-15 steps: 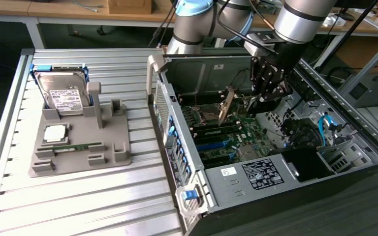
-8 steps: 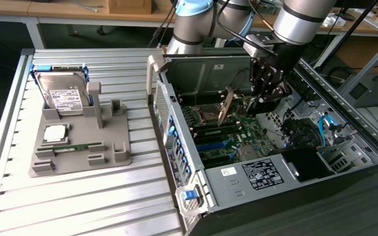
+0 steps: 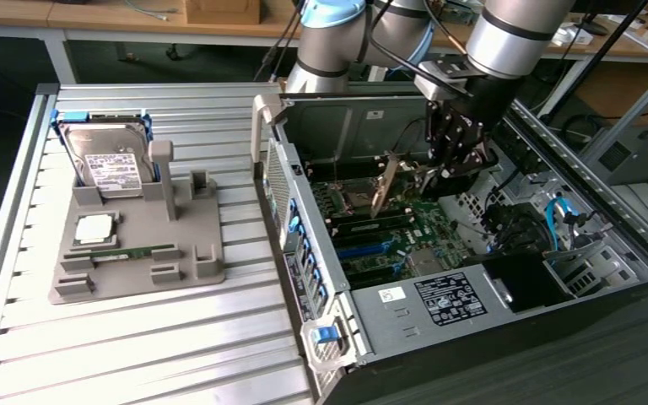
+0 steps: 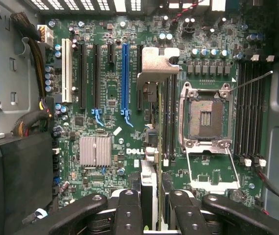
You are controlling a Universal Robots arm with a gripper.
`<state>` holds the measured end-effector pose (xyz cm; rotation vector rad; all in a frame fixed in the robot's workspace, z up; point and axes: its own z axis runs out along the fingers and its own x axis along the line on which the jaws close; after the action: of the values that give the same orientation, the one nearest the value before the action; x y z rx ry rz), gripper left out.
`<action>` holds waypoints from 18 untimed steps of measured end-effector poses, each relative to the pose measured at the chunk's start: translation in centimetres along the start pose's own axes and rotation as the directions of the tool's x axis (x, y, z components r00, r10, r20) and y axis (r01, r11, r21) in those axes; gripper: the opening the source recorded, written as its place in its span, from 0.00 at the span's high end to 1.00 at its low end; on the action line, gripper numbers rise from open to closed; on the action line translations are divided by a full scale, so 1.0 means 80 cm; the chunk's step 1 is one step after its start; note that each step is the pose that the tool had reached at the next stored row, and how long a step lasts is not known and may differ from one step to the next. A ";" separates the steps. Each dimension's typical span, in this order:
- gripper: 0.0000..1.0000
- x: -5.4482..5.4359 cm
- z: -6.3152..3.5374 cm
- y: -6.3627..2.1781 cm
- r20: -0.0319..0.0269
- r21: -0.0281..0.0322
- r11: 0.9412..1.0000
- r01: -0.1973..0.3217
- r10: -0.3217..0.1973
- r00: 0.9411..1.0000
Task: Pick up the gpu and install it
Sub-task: 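Insert the gpu into the slot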
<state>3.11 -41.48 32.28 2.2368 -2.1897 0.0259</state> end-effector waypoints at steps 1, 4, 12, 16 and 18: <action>0.73 0.000 0.000 0.001 0.000 0.000 1.000 0.000 0.000 1.000; 0.73 0.000 0.001 0.002 0.000 0.000 1.000 0.000 0.000 1.000; 0.73 0.001 0.002 0.006 0.000 0.000 1.000 0.000 0.000 1.000; 0.73 0.002 0.003 0.008 0.000 0.000 1.000 0.000 0.000 1.000; 0.73 0.002 0.004 0.008 0.000 0.000 1.000 0.000 0.000 1.000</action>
<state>2.44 -41.66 31.98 2.2368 -2.1897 0.0259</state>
